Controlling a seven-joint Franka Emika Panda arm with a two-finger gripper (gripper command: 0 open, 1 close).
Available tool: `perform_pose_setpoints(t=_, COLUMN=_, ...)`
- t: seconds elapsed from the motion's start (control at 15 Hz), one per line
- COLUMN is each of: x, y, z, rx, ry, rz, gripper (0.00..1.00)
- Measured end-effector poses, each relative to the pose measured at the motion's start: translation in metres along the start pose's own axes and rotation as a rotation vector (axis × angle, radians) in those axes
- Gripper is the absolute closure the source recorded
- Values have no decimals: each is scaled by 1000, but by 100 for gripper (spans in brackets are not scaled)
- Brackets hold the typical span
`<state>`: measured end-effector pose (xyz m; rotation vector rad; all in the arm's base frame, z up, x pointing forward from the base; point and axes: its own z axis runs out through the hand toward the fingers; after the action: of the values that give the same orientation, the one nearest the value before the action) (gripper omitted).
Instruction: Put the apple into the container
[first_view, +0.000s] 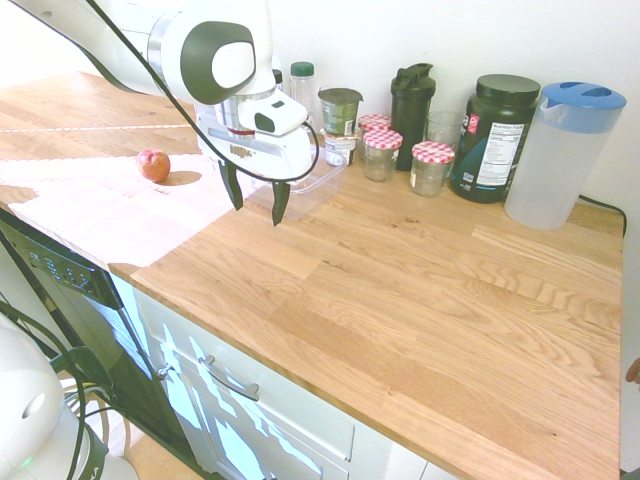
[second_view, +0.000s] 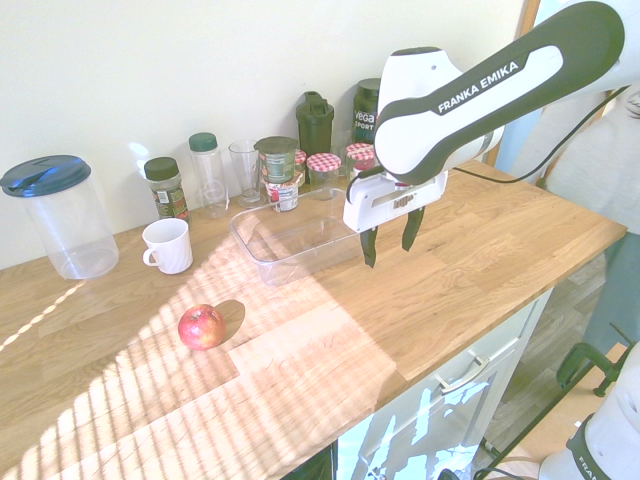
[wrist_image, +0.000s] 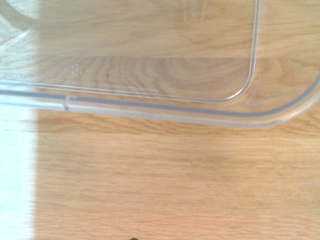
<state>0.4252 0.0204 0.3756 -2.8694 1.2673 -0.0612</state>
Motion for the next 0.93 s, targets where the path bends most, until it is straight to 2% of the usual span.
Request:
perform_pose_setpoints(t=0.2, x=1, y=-2, z=-8, rx=19, ry=16, rz=8, gripper=0)
perform_pose_setpoints(t=0.4, x=-16, y=-28, z=-67, rx=64, ry=37, rz=-7, gripper=0)
perform_pose_setpoints(t=0.6, x=-83, y=-75, z=-116, rx=101, ry=46, rz=-78, gripper=0)
perform_pose_setpoints(t=0.93, x=-191, y=-149, z=-110, rx=106, ry=33, rz=-220, gripper=0)
